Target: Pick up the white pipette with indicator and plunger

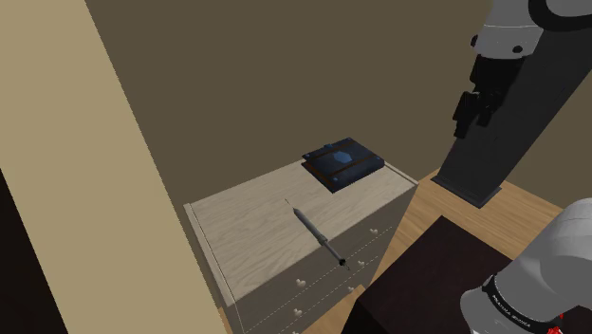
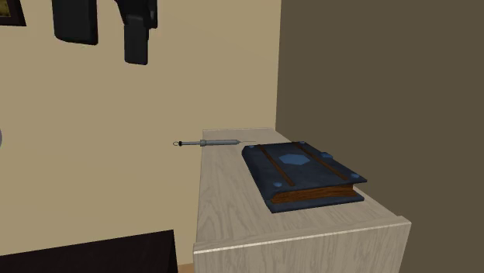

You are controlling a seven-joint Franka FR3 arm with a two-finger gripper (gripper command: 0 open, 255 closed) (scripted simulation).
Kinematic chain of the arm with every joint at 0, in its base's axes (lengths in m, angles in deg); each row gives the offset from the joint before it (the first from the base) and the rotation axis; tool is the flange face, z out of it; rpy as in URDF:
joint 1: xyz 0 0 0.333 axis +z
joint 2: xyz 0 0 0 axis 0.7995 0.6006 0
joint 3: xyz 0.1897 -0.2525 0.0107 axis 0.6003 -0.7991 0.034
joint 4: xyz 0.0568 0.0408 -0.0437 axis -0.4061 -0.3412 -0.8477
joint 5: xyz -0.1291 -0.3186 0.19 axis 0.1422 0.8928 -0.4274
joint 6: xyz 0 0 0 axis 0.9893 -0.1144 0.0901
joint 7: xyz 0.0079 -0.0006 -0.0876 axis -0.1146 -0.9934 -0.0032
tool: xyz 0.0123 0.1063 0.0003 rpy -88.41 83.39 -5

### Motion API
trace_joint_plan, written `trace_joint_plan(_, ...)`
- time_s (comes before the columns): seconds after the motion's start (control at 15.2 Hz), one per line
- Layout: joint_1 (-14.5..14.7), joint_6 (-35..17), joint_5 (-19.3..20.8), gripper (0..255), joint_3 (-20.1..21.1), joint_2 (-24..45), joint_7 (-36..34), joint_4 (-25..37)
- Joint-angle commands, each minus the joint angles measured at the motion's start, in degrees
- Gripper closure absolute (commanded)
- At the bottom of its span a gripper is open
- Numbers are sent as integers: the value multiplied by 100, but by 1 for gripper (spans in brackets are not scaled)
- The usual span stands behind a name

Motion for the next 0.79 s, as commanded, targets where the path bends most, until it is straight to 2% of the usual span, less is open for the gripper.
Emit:
trace_joint_plan(0.0,0,0,0,0,0,0,0,0)
trace_joint_plan(0.73,529,-1200,-1021,0,1059,763,-1162,-389)
